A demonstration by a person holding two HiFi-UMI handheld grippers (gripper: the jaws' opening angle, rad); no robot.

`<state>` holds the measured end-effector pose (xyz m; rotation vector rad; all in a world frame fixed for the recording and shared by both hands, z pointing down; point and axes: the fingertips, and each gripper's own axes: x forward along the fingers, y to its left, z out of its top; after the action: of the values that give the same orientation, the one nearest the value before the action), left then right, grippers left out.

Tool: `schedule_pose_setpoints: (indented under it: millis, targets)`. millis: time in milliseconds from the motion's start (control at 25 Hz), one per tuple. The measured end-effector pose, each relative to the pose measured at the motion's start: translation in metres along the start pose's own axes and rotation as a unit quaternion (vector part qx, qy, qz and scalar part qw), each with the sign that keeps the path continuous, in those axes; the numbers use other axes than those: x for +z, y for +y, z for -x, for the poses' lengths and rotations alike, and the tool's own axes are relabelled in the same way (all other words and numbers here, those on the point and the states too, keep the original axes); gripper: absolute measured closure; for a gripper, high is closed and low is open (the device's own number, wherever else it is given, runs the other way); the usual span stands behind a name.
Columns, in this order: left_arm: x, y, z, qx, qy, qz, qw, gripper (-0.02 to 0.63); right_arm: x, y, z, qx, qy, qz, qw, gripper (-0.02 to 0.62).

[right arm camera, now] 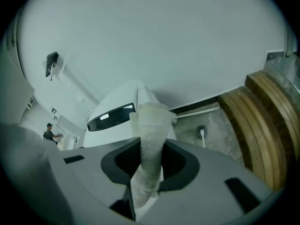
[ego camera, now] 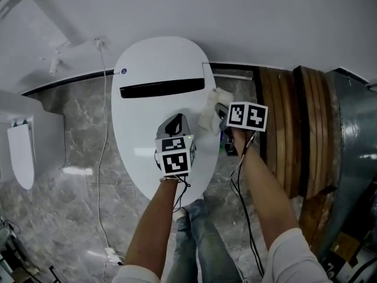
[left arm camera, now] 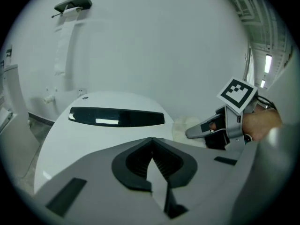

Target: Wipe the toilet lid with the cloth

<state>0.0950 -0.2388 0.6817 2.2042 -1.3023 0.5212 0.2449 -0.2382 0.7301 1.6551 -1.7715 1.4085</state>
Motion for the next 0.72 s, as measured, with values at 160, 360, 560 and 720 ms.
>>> schedule_pose_setpoints:
  millis: [160,360,560,720]
  targets:
    - [-0.008,0.033,0.025,0.023,-0.005,0.006,0.9997,0.592,-0.002,0.027,0.003,0.022,-0.023,0.006,0.999,0.508]
    - [-0.030,0.118,0.082,0.088,-0.003,0.025,0.9958,0.592,-0.038,0.132,-0.024,0.097,0.008,0.034,0.995,0.508]
    - [-0.051,0.196,0.146,0.147,-0.002,0.035,0.9886,0.592,-0.111,0.255,-0.058,0.177,0.082,0.055,0.979,0.508]
    - [-0.070,0.230,0.185,0.172,-0.002,0.040,0.9842,0.592,-0.160,0.306,-0.077,0.189,0.120,0.072,0.972,0.508]
